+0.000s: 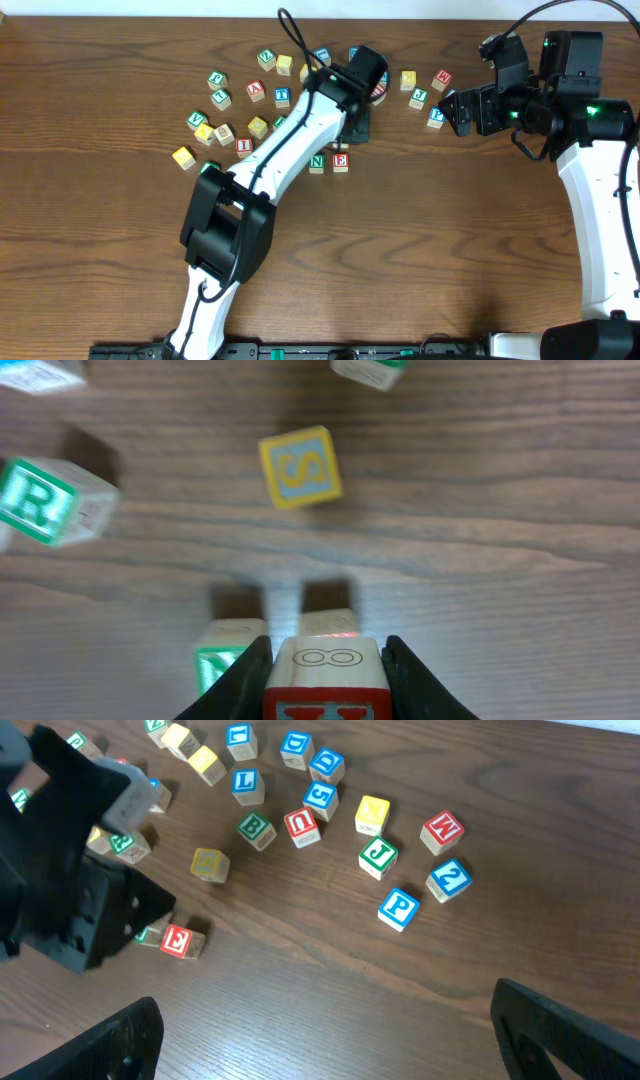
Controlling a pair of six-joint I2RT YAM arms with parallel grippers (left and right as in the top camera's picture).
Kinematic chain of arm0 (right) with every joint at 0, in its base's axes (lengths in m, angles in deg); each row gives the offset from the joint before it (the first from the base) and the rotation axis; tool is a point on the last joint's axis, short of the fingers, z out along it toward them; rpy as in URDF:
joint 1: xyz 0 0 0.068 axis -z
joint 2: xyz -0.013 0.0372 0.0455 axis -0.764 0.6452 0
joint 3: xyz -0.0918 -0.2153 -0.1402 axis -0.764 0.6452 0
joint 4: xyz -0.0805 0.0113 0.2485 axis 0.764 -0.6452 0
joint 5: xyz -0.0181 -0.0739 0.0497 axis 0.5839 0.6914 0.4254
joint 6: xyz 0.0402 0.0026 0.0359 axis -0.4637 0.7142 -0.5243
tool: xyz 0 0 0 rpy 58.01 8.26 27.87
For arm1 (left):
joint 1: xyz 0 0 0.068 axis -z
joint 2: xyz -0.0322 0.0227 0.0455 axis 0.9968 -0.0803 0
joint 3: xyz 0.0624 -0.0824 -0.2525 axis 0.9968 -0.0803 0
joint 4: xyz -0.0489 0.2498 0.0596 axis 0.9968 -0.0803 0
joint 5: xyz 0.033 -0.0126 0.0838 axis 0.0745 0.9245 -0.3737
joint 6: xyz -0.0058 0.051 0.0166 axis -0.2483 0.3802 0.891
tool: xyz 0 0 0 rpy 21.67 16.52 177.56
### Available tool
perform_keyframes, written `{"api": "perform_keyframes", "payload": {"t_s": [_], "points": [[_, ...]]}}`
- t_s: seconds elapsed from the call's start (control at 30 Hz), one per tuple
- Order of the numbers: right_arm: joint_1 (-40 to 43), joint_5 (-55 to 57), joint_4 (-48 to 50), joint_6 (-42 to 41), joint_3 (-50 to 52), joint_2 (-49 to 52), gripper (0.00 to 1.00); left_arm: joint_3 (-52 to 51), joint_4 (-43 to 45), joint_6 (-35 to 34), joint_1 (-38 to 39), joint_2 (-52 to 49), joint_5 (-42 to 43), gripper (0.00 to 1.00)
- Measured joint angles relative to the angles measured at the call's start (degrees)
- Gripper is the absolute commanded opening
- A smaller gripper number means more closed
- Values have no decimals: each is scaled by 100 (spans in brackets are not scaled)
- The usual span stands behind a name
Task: Spell out NEURIPS
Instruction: 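Close the left gripper on the red U block and lift, then carry the U block with the left gripper to the right of the E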
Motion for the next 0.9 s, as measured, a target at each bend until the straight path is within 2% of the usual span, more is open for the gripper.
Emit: {"api": "perform_keyframes", "payload": {"t_s": [0.43, 0.9], "points": [[0, 0, 0, 0, 0, 0, 99, -210, 629, -476, 396, -76, 105, 30], [0, 0, 0, 0, 0, 0, 99, -210, 656, -608, 474, -715, 105, 30]]}}
